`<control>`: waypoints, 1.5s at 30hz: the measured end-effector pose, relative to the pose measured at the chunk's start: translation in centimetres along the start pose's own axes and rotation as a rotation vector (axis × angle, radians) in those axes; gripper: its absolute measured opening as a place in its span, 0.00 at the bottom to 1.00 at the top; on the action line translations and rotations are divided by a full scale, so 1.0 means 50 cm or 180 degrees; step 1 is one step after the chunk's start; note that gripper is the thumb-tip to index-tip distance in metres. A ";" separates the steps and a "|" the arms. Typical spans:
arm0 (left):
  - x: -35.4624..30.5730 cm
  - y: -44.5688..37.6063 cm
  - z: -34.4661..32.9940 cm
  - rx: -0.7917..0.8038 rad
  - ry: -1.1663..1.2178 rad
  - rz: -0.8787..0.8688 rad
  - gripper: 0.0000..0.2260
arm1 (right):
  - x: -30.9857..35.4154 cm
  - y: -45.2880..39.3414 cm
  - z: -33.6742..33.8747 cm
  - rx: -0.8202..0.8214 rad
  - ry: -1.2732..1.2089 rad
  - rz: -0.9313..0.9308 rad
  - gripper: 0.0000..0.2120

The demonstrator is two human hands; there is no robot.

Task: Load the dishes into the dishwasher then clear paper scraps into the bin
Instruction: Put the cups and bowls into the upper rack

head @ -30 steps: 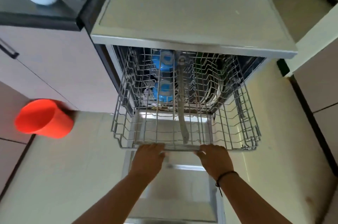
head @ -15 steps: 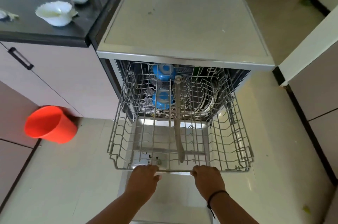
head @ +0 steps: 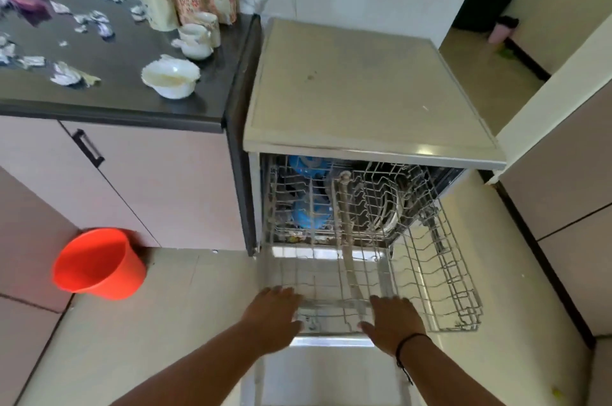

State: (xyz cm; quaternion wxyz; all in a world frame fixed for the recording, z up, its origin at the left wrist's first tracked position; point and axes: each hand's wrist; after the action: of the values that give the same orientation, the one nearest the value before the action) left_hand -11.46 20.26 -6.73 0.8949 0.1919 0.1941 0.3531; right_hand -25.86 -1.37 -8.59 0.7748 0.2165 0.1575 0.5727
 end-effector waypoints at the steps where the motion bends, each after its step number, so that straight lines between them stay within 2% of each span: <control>1: 0.025 0.013 0.024 -0.0088 -0.0053 -0.0129 0.29 | 0.034 -0.008 0.020 -0.0133 0.0048 -0.0080 0.30; 3: 0.110 0.044 0.085 -0.0226 -0.0132 -0.0387 0.32 | 0.132 -0.037 0.067 -0.0481 0.0072 -0.0308 0.32; 5: 0.211 0.067 0.139 -0.0416 -0.0252 -0.0570 0.27 | 0.248 -0.069 0.116 -0.0903 -0.0031 -0.0476 0.31; 7: 0.305 0.097 0.195 -0.0630 -0.0264 -0.0620 0.26 | 0.360 -0.102 0.160 -0.1260 -0.0240 -0.0351 0.31; 11: 0.483 0.128 0.311 -0.0897 0.0034 -0.0374 0.26 | 0.562 -0.173 0.283 -0.1894 -0.0495 0.0149 0.28; 15: 0.615 0.092 0.409 -0.1128 0.0284 -0.0020 0.27 | 0.659 -0.264 0.439 -0.2543 -0.0552 0.0395 0.27; 18: 0.677 0.042 0.474 -0.1313 0.0583 0.0170 0.27 | 0.679 -0.342 0.539 -0.2814 -0.0884 0.0389 0.30; 20: 0.708 0.006 0.511 -0.1348 0.0709 0.0220 0.28 | 0.672 -0.402 0.597 -0.2953 -0.1388 0.0213 0.35; 24: 0.754 -0.086 0.595 -0.1367 0.0957 0.0304 0.30 | 0.629 -0.515 0.669 -0.2491 -0.3052 0.0243 0.53; 28: 0.731 -0.180 0.703 -0.1302 0.1798 0.0259 0.29 | 0.583 -0.595 0.705 -0.1923 -0.3344 0.0624 0.61; 30: 0.710 -0.228 0.738 -0.1077 0.2215 0.0160 0.28 | 0.568 -0.612 0.716 -0.1787 -0.3347 0.0671 0.62; 33: 0.700 -0.288 0.750 -0.0682 0.2715 0.0224 0.31 | 0.565 -0.615 0.728 -0.1686 -0.3378 0.0738 0.62; 38: 0.698 -0.327 0.769 -0.0305 0.3422 0.0174 0.35 | 0.582 -0.596 0.746 -0.1767 -0.3739 0.0572 0.58; 42: 0.676 -0.341 0.823 0.0147 0.3805 -0.0200 0.25 | 0.581 -0.540 0.781 -0.2291 -0.4432 0.0308 0.51; 45: 0.626 -0.343 0.876 0.0469 0.3861 -0.0608 0.27 | 0.564 -0.476 0.807 -0.2947 -0.5021 0.0108 0.48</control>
State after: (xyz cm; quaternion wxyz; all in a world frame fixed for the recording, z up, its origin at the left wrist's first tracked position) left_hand 40.36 21.72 15.68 0.6371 0.0000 0.7086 0.3033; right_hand 21.80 13.37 13.81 0.6587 0.2150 -0.6661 0.2760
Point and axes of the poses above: each hand's wrist, its own y-axis away from the middle knuckle, its own z-axis out of the back of the hand, x = y × z, and after that the axes turned 11 degrees about z, right-handed
